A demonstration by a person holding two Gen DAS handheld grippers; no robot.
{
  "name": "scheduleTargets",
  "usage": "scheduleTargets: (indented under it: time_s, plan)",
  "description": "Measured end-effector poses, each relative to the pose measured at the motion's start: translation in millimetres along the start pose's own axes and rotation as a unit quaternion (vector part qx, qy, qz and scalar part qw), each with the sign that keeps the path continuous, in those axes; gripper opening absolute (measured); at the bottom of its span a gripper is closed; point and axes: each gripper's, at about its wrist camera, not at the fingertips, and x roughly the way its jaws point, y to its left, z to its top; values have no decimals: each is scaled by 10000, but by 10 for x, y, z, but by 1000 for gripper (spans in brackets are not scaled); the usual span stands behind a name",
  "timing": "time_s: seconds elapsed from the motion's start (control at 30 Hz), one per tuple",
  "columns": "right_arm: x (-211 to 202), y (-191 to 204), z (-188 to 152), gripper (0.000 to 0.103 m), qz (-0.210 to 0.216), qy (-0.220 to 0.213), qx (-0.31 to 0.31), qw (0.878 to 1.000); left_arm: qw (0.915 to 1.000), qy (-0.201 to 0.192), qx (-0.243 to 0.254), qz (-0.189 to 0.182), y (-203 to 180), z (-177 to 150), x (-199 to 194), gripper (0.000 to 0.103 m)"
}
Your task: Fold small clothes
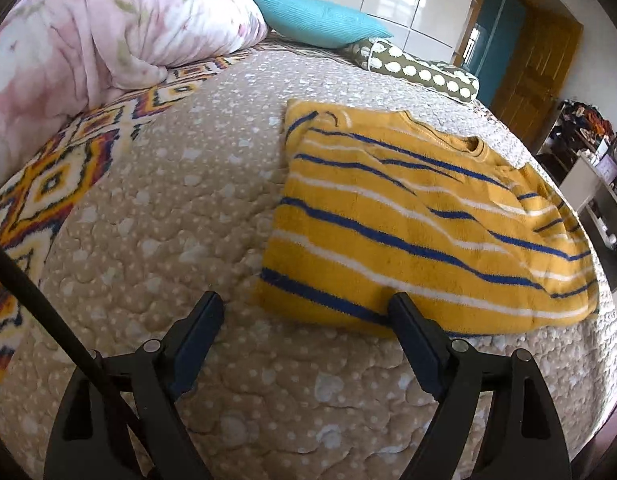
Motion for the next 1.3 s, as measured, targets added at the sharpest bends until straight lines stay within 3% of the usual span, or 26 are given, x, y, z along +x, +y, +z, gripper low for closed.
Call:
scheduleTargets:
  time_s: [0.1,0.3,0.4,0.47,0.6,0.67,0.77,1.0,1.1,1.3]
  plan:
    - [-1,312,270,48,275,-190,-323,9989,9998,-40,134,124,-54,-24,-8,85]
    - [668,837,670,47,671,492,-551,9950,9996,-60,244,116,-76,-70,-24,90]
    - [1209,748,818,46,78,916,-466,9947,9997,-79,219,39,-57,-77,-29,91]
    - [1316,639,883,41,-123,879,-338,9955,9997,-80,220,15,-47,-76,-24,91]
    - [929,492,917,45,-7,524,33,9986,9997,-43,258,28,-62,-65,-4,93]
    - [675,418,857,54,242,392,74,9989,9996,-39,264,34,-66,-66,-5,93]
    - [338,185,666,63,385,218,166,9989,9996,-27,261,39,-74,-66,-1,93]
    - [-36,-531,16,67,278,279,806,9960,9993,-24,334,155,-96,-63,18,93]
    - [-225,-506,-233,67,235,115,650,9975,9992,-19,358,194,-105,-67,22,93]
    - [-412,-96,-487,67,247,-296,308,9988,9990,1,389,235,-105,-66,28,94]
